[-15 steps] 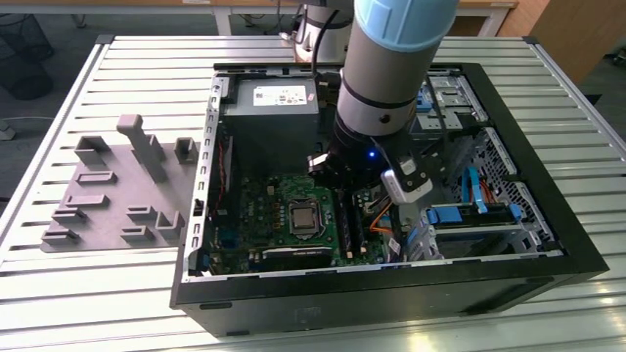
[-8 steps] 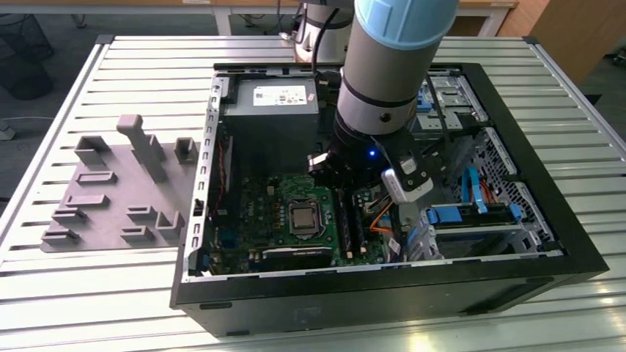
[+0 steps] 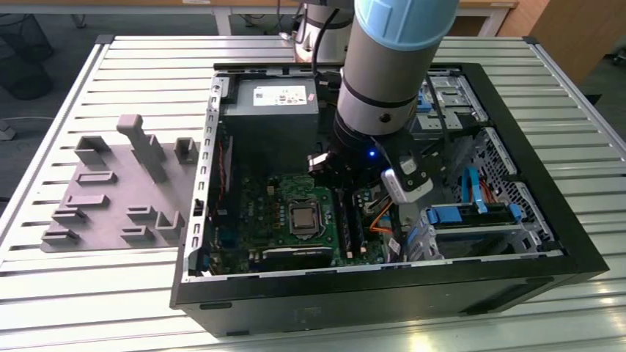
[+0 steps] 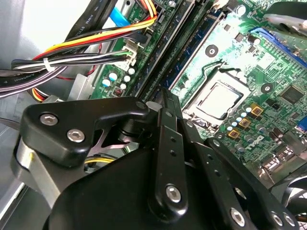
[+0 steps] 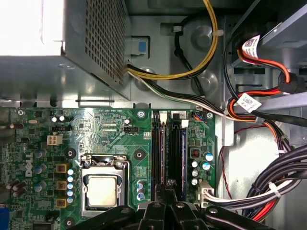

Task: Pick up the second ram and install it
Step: 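Press down the second ram until it locks into place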

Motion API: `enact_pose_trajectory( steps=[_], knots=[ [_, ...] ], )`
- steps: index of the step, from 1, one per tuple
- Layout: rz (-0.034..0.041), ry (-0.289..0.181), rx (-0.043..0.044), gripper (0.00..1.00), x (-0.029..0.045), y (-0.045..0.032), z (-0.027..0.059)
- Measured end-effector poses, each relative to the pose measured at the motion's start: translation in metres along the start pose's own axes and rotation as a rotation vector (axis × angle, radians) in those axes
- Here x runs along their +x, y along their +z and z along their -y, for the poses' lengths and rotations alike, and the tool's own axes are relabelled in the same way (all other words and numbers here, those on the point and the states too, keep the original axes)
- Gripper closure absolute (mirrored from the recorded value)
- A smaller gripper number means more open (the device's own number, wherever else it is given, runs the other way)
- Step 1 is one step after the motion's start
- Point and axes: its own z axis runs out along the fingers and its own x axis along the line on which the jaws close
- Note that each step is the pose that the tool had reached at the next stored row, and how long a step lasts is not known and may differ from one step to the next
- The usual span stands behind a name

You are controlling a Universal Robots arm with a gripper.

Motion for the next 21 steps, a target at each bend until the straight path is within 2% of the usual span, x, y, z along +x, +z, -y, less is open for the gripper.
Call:
enact_pose_trajectory(
  steps=[21],
  knots=[
    [0.0001, 0.000, 0.0002, 0.89, -0.0004, 0.0131, 0.0004]
  ],
)
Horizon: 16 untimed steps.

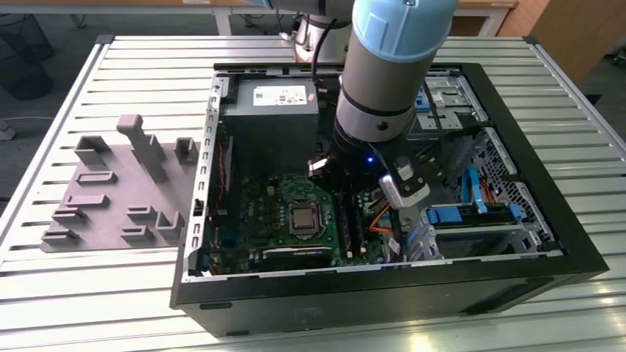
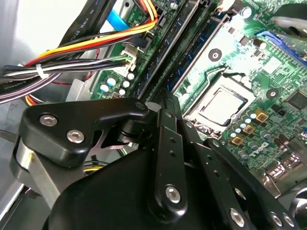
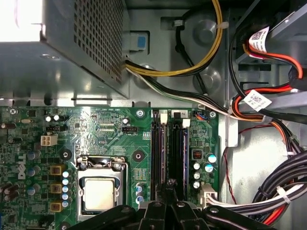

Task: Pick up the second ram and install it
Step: 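Press down the second ram until it locks into place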

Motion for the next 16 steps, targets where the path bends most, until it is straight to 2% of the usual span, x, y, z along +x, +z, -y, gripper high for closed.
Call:
enact_pose_trajectory(
  steps=[3, 7, 9, 11, 16],
  knots=[
    [-0.0005, 0.000, 0.0012, 0.89, -0.0001, 0.0025, 0.0002],
    [0.0004, 0.000, -0.0011, 0.89, -0.0002, 0.0007, -0.0002],
    [0.0009, 0.000, -0.0032, 0.89, -0.0002, -0.0042, -0.0006],
    [0.0000, 0.000, -0.0005, 0.89, 0.0002, -0.0119, -0.0005],
    [0.0000, 0.000, -0.0003, 0.89, 0.0007, -0.0275, -0.0009]
  ],
)
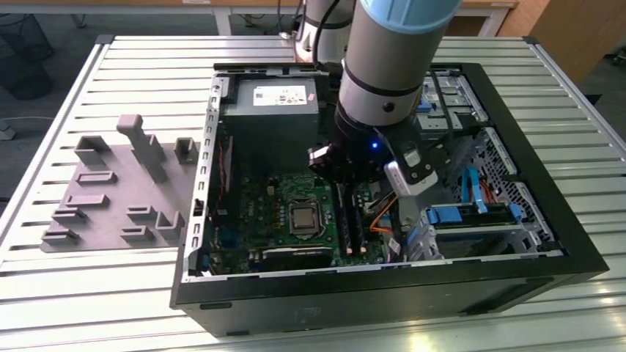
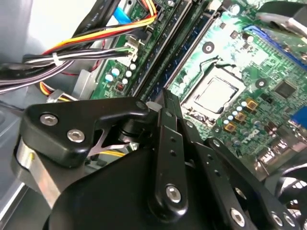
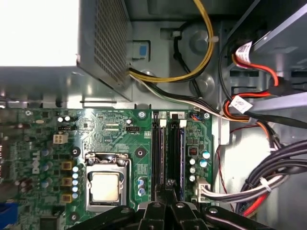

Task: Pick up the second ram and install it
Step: 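Press down the second ram until it locks into place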

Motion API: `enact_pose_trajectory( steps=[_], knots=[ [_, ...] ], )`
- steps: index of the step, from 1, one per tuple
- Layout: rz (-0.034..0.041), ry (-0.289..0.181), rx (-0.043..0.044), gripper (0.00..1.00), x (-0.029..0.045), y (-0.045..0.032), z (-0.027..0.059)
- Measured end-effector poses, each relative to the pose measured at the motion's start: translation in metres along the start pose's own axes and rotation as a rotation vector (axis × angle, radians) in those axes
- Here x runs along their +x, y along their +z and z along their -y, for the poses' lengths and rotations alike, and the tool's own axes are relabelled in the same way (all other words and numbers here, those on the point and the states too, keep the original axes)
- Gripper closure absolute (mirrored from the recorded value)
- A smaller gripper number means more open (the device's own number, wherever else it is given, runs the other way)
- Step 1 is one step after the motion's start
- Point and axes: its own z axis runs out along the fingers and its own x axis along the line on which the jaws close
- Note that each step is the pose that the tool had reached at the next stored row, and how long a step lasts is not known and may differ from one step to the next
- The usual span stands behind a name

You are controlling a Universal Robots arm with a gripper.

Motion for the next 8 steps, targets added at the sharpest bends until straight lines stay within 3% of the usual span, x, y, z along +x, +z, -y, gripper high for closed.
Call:
enact_pose_trajectory(
  steps=[8],
  knots=[
    [0.0000, 0.000, 0.0001, 0.89, 0.0000, -0.0013, 0.0000]
  ],
)
